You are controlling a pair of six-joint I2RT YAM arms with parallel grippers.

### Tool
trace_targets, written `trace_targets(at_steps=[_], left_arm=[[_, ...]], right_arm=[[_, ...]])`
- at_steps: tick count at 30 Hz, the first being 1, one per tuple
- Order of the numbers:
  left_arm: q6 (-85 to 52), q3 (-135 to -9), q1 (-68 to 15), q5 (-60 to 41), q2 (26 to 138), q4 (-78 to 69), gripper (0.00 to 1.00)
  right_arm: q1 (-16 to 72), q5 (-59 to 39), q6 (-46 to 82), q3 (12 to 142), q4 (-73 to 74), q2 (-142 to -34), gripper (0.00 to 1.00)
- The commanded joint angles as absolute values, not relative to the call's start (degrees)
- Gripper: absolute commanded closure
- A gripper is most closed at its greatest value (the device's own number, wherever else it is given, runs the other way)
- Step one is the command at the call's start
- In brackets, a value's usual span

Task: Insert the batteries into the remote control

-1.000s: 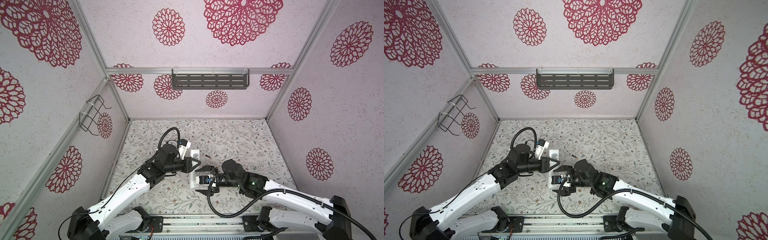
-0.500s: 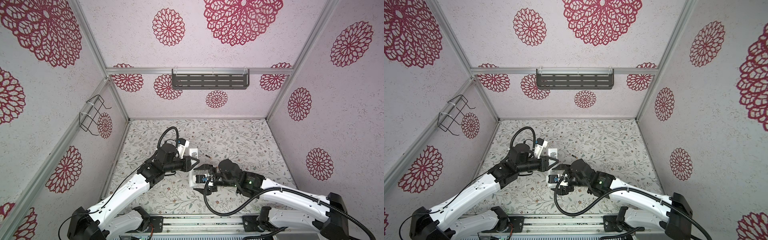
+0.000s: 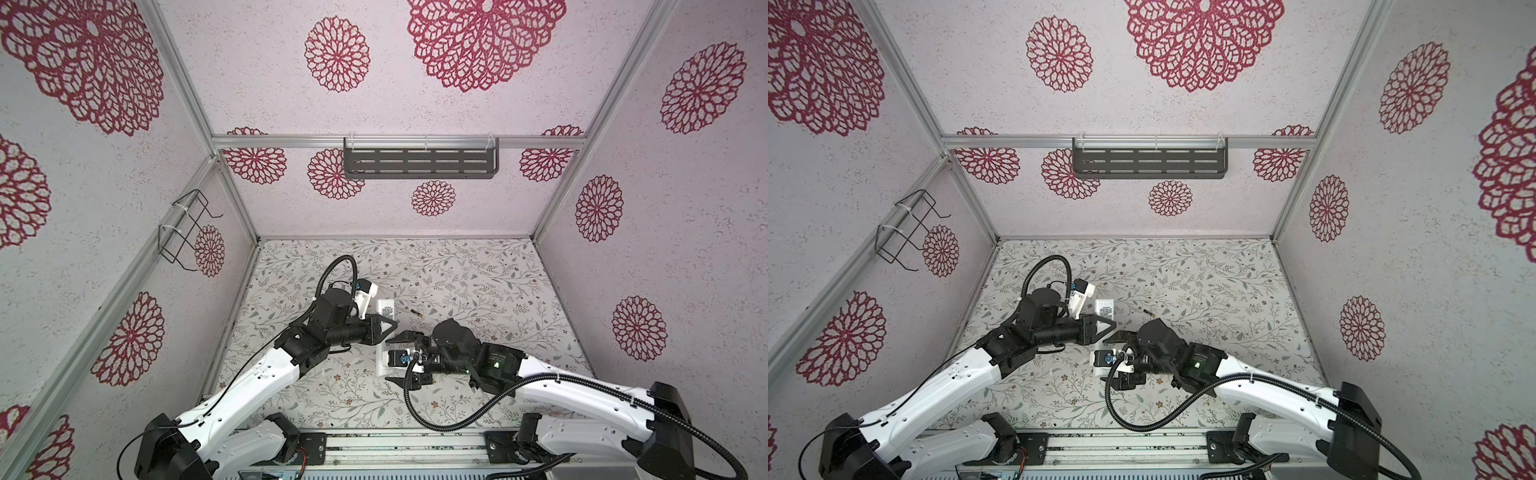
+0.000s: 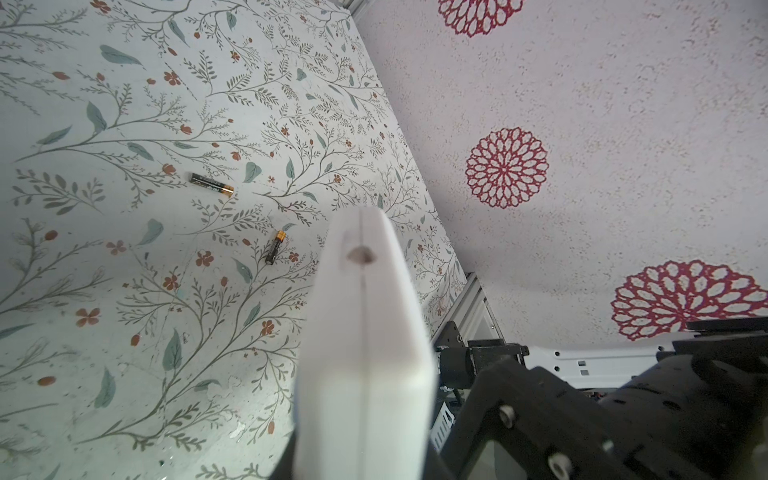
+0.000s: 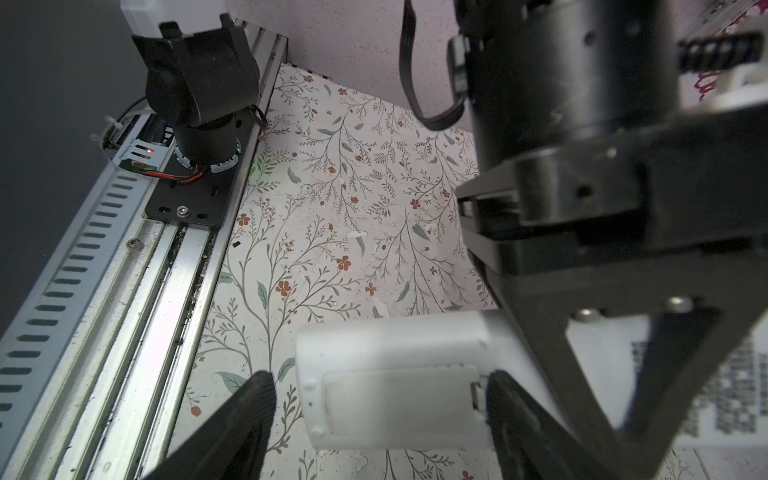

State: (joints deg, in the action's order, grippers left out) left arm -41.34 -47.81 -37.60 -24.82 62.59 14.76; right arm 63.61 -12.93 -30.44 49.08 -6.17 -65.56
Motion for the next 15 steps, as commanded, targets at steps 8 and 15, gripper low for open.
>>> trace_targets(at_steps=[8, 15], left_arm=[[-41.7, -48.6, -38.4, -29.1, 60.2, 8.4, 0.99], [-41.4, -48.3, -38.4, -28.8, 60.4, 8.7, 0.99]], right_arm=[[64.6, -19.8, -28.6, 50.4, -14.4, -68.0, 0.2], [64.7, -22.5, -28.2, 51.0, -15.4, -67.0, 0.22]])
